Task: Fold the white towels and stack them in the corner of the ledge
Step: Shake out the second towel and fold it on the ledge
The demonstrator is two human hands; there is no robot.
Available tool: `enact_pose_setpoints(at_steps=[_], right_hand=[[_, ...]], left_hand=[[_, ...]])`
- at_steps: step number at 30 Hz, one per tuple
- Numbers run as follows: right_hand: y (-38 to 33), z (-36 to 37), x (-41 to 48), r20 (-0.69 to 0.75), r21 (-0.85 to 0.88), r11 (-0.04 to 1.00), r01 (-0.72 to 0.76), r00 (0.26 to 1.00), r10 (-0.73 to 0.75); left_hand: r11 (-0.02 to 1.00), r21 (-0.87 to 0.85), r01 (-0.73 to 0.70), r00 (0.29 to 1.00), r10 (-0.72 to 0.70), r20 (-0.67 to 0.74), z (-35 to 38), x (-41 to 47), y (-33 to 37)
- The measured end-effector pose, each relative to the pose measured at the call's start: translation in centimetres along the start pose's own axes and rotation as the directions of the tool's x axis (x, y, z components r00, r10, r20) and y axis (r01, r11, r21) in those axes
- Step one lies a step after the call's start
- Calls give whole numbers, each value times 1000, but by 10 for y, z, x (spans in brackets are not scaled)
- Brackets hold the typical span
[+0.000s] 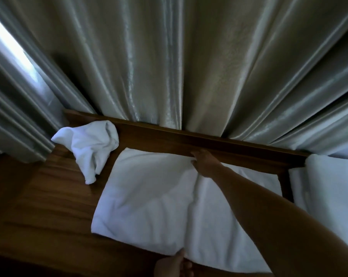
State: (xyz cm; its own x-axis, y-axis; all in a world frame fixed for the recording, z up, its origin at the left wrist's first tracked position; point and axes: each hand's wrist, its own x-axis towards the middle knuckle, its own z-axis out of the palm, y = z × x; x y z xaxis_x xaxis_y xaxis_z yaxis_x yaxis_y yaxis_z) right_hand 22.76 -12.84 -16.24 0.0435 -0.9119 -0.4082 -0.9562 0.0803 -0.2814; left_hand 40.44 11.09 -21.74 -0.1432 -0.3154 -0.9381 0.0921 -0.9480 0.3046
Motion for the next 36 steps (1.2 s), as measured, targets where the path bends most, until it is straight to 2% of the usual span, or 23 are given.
enact_pose_setpoints(at_steps=[3, 6, 11, 13, 17, 21, 23, 24, 26, 29, 33, 36], right_hand=[[-6, 8, 23, 72, -100, 995, -3, 997, 10], [-5, 14, 30, 67, -177, 984, -33, 997, 46], [-2, 8, 24, 111, -201, 980, -11, 993, 34], [1, 6, 18, 62, -84, 996, -38, 997, 44], [0, -5, 3, 23, 98, 994, -43, 999, 41], [6, -14, -6, -58, 241, 970, -44, 997, 59], [4, -31, -15, 33, 477, 869, -133, 990, 134], [4, -40, -20, 3, 517, 847, -128, 989, 148], [8, -59, -28, -13, 486, 867, -106, 992, 129], [17, -92, -52, -3, 640, 755, -142, 982, 187], [33, -138, -84, -27, 786, 606, -126, 971, 237], [48, -168, -107, -26, 797, 588, -138, 965, 261]], left_hand=[[993, -118, -15, 992, 0, -126, 5, 0, -5], [985, -172, -29, 976, -10, -219, 12, -5, -8], [953, -297, -49, 945, -52, -324, 27, -15, -6], [947, -298, -117, 927, -4, -375, 34, -20, -8], [924, -299, -240, 921, 119, -372, 38, -28, -14], [871, -424, -248, 957, 152, -249, 32, -41, -12], [861, -421, -286, 955, 222, -195, 26, -53, -13], [860, -399, -318, 947, 268, -175, 24, -58, -13], [861, -377, -341, 940, 314, -134, 17, -69, -12], [869, -359, -340, 940, 318, -121, 3, -88, 5], [844, -236, -482, 872, 433, -230, -28, -124, 48], [799, -131, -587, 799, 547, -250, -50, -152, 95]])
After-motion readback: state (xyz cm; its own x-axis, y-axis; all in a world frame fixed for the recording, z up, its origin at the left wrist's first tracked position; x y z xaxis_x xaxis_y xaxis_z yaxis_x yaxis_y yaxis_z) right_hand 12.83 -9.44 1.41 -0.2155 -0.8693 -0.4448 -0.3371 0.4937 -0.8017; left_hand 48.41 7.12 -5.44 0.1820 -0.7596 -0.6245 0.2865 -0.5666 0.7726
